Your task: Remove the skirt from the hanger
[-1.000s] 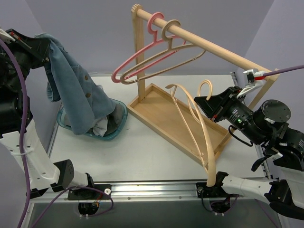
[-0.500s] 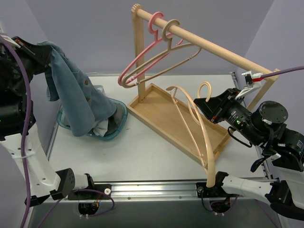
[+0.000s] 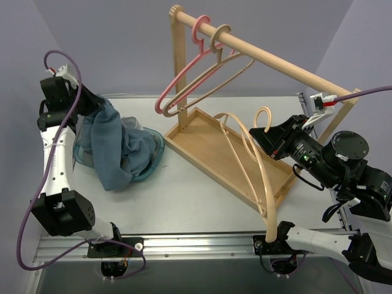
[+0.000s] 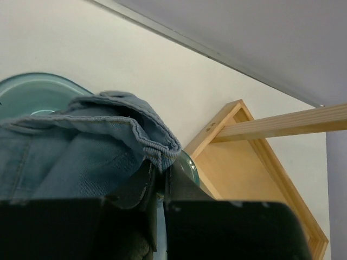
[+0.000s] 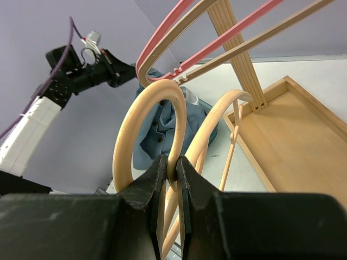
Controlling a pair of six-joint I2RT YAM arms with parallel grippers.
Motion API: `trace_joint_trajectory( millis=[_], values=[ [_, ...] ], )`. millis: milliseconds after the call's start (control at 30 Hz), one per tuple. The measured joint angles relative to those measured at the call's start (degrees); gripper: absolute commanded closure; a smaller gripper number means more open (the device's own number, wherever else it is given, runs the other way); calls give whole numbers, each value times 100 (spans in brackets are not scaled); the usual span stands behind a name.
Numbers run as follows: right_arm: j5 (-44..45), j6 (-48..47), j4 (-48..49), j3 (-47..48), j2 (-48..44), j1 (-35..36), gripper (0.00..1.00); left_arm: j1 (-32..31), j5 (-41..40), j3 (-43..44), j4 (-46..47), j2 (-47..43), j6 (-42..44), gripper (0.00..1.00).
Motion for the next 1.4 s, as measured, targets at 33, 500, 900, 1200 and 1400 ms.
trace_joint_trajectory(
  millis=[33,500,900,1200,1400],
  values=[
    [0,7,0,-13,-4,0,100,0,11,-293,144,4,-52,98],
    [-4,173,39,-518,-74,0,100,-286,-238,-2267,1049,492,-387,98],
    [-2,332,98,-697,-79,0,100,-516,-181,-1626,1163,2090,-339,97],
    [2,435,127,-833,68,0,100,-658,-538,-1502,667,1434,-337,6],
    [175,531,131,-855,297,0,100,-872,-1469,-1202,-308,52,-396,6]
  ],
)
